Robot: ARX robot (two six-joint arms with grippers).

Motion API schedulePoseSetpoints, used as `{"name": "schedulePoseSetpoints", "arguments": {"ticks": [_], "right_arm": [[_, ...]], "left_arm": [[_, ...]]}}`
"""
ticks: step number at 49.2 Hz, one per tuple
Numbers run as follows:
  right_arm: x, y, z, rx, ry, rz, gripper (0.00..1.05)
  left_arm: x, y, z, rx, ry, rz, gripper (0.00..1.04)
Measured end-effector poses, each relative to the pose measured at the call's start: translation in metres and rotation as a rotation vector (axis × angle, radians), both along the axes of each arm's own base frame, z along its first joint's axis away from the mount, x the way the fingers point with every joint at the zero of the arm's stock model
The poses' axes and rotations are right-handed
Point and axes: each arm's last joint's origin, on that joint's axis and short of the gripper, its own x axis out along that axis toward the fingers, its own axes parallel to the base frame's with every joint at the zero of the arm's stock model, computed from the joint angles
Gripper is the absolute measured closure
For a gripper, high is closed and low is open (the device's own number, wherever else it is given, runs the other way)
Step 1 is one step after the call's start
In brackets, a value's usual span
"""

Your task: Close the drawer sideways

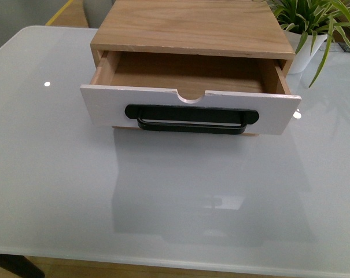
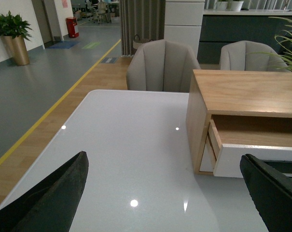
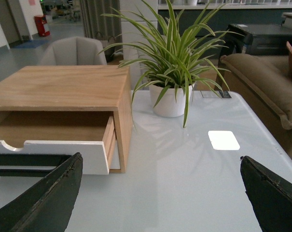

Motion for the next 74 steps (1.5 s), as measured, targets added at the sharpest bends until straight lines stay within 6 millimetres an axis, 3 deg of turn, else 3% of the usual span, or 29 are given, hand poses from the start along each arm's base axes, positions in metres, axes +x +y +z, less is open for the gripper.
{"name": "schedulePoseSetpoints", "arguments": {"ticks": [31,33,35,36,39,44,49,56,67,74], "right_arm": [[0.000,0.000,0.000,0.000,0.000,0.000,0.09],[0.000,0.000,-0.001,-0.012,0.025,-0.015,0.09],[0.002,-0.002,-0.002,-0.084,0.164,-0.067,0.09],[0.005,-0.004,-0.002,-0.132,0.234,-0.086,0.09],[0.016,-0.010,0.000,-0.224,0.292,-0.091,0.09],[0.034,-0.021,0.010,-0.337,0.273,-0.084,0.09],[0.068,-0.034,0.019,-0.503,0.274,-0.003,0.09],[0.105,-0.033,0.008,-0.633,0.364,0.143,0.09],[0.153,0.008,-0.009,-0.876,0.420,0.463,0.09],[0.173,0.036,-0.013,-0.995,0.397,0.602,0.09]], "left_arm": [[0.000,0.000,0.000,0.000,0.000,0.000,0.09],[0.001,0.000,-0.001,-0.011,0.065,0.009,0.09],[0.001,-0.003,-0.001,-0.034,0.268,0.023,0.09],[0.003,-0.006,-0.001,-0.023,0.380,0.015,0.09],[0.012,-0.017,-0.002,0.008,0.492,-0.067,0.09],[0.028,-0.033,-0.001,0.076,0.486,-0.182,0.09],[0.060,-0.052,0.002,0.168,0.444,-0.354,0.09],[0.097,-0.067,-0.007,0.244,0.462,-0.482,0.09],[0.147,-0.077,-0.030,0.373,0.517,-0.665,0.09],[0.164,-0.081,-0.040,0.449,0.505,-0.760,0.09]]}}
